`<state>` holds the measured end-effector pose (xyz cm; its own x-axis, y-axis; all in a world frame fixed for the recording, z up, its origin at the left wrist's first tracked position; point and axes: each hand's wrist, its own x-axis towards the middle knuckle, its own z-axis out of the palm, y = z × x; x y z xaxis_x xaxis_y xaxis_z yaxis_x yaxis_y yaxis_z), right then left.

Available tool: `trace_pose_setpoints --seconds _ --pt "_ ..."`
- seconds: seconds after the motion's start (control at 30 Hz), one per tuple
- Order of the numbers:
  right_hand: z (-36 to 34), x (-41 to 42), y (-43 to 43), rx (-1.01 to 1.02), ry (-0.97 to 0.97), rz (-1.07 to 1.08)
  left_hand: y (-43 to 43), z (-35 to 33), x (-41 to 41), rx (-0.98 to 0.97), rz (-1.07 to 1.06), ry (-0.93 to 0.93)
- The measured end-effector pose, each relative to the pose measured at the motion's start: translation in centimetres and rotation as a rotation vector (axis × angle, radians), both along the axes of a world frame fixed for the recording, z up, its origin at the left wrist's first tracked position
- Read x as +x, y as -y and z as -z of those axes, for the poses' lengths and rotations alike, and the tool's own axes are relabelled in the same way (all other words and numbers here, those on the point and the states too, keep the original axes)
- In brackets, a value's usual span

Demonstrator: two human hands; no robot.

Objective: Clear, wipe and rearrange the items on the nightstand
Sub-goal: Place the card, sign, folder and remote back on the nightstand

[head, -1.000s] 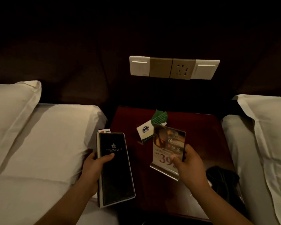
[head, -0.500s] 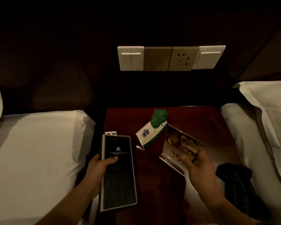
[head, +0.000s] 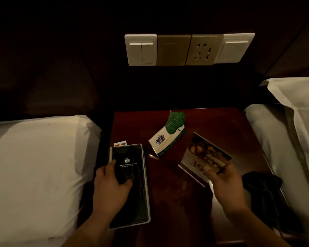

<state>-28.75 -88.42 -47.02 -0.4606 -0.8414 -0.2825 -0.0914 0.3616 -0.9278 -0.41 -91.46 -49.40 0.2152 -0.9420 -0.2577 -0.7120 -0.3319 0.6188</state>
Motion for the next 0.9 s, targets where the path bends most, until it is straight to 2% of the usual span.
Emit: trace_pose_setpoints --seconds 0.1,0.27,0.43,0.53,0.63,0.73,0.8,0.9 --pt "-0.7 -0.6 0.2 -0.048 -0.01 -0.024 -0.2 0.1 -0.4 0.022 -0.036 -0.036" --pt "-3.2 -0.5 1.5 -0.183 -0.068 -0.076 -2.2 0.5 -0.8 0.013 0.03 -0.054" --pt "-7.0 2.5 5.7 -0.392 0.006 -0.107 -4.8 1.2 -1.3 -0.003 0.072 -0.109" --pt "-7.9 6.1 10.2 -0.423 0.069 -0.206 -4.6 1.1 -0.9 -0.008 0.026 -0.191" --pt "-6.9 9.7 14.5 -0.345 0.067 -0.329 -1.3 0.0 0.4 -0.13 -0.073 -0.222" --pt "-5.3 11.3 17.1 -0.292 0.047 -0.404 5.2 -2.7 1.4 -0.275 -0.001 -0.379" --pt "-4.5 11.8 18.0 -0.267 0.005 -0.455 9.6 -4.1 1.5 -0.286 0.049 -0.509" --pt "-3.6 11.9 18.7 -0.23 -0.035 -0.489 14.3 -4.7 1.2 -0.243 0.186 -0.544"
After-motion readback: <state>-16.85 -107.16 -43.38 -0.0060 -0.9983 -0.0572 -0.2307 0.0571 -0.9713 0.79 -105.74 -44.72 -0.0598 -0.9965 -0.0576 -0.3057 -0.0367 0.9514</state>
